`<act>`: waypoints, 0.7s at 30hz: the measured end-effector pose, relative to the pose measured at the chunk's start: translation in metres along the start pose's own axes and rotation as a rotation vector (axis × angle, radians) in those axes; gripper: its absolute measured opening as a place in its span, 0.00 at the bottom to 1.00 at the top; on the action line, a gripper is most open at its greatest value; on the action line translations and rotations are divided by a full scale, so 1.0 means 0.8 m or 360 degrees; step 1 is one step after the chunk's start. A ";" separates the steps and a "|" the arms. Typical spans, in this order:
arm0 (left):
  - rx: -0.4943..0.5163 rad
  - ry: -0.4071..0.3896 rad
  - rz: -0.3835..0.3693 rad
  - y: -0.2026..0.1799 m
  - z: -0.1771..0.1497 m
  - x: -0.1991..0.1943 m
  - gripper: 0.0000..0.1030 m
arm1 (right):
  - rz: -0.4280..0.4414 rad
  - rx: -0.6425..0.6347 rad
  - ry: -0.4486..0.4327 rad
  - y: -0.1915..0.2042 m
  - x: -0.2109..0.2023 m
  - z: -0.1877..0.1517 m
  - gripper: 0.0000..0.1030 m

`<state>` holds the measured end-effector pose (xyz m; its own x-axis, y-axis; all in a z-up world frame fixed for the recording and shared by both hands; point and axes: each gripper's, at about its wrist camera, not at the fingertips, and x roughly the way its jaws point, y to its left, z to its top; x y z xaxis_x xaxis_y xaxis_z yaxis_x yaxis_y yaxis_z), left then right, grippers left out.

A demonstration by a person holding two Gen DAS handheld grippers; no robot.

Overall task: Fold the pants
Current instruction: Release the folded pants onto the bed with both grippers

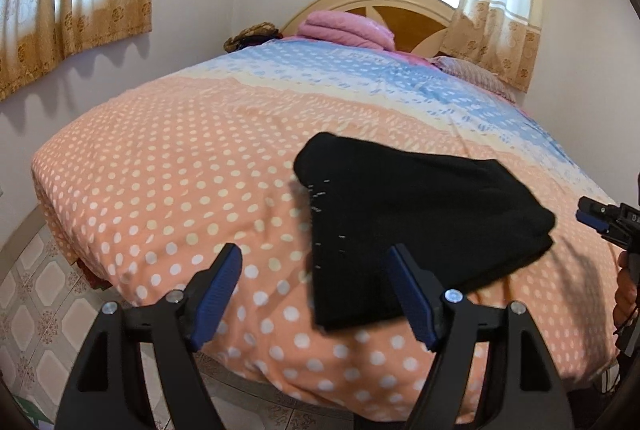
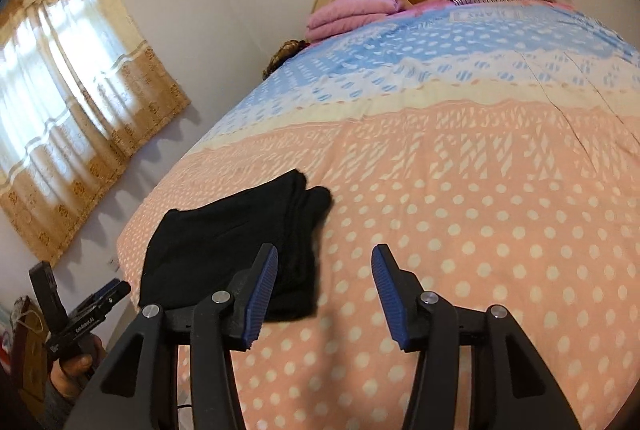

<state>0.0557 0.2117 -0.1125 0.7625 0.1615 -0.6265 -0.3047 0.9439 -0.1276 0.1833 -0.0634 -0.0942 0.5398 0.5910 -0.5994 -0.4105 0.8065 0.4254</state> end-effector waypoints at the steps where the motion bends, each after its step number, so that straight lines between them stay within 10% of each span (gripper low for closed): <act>1: 0.0007 -0.0003 0.0013 -0.003 0.000 -0.005 0.75 | -0.0020 -0.0016 0.0000 0.007 -0.005 -0.002 0.50; 21: 0.0180 -0.0368 -0.0092 -0.095 0.013 -0.125 0.99 | -0.0283 -0.0565 -0.0468 0.129 -0.188 -0.087 0.71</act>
<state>0.0082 0.1272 -0.0318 0.8911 0.1554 -0.4263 -0.2008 0.9776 -0.0633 0.0090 -0.0705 -0.0072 0.7876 0.4657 -0.4035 -0.4909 0.8700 0.0459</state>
